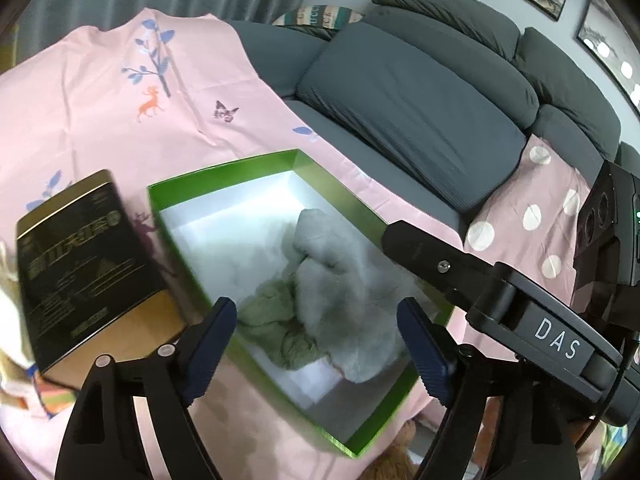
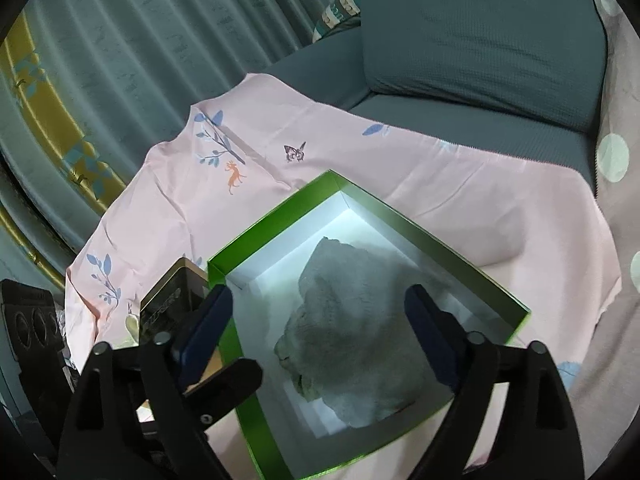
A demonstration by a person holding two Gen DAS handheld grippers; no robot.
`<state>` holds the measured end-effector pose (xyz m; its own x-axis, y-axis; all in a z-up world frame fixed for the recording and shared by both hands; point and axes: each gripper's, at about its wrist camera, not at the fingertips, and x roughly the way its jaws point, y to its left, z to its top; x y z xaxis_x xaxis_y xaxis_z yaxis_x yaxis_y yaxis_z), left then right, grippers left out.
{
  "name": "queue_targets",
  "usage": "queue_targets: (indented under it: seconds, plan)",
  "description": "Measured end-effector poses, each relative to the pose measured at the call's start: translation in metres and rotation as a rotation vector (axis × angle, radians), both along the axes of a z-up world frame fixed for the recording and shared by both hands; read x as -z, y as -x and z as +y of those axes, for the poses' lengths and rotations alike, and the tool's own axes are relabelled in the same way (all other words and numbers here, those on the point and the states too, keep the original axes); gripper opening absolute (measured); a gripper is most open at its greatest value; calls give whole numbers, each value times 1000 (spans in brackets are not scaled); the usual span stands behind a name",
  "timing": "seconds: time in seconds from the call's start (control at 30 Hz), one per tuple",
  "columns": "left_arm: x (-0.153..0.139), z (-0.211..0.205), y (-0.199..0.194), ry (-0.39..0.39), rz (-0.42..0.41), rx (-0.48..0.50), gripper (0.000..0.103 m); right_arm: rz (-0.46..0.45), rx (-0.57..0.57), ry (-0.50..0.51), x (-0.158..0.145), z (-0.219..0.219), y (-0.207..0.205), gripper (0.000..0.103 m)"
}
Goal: Organize soft objects
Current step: 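Move the right gripper back to the purple mesh bath puff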
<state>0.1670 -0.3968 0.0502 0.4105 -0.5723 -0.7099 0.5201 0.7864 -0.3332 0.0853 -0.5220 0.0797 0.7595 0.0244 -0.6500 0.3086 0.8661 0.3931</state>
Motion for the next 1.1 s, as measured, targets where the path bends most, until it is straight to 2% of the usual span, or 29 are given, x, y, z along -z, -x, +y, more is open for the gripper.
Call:
queue_targets:
  seconds: [0.17, 0.3, 0.4, 0.63, 0.83, 0.97, 1.1]
  plan:
    - [-9, 18, 14, 19, -2, -25, 89, -5, -5, 44, -12, 13, 13, 91]
    - [-14, 37, 24, 30, 7, -61, 90, -3, -2, 75, -18, 23, 23, 96]
    - [-15, 51, 32, 20, 2, -89, 90, -3, -16, 92, -21, 33, 30, 100]
    - [-20, 95, 54, -16, -28, -182, 90, -10, -53, 121, -29, 60, 43, 102]
    - [-21, 145, 73, -9, -38, -277, 90, -11, -95, 149, -33, 88, 49, 102]
    - [-20, 182, 84, -38, -53, -371, 90, -13, -126, 161, -33, 106, 54, 102]
    - [-12, 221, 94, -33, -32, -455, 90, 0, -163, 172, -30, 123, 53, 102]
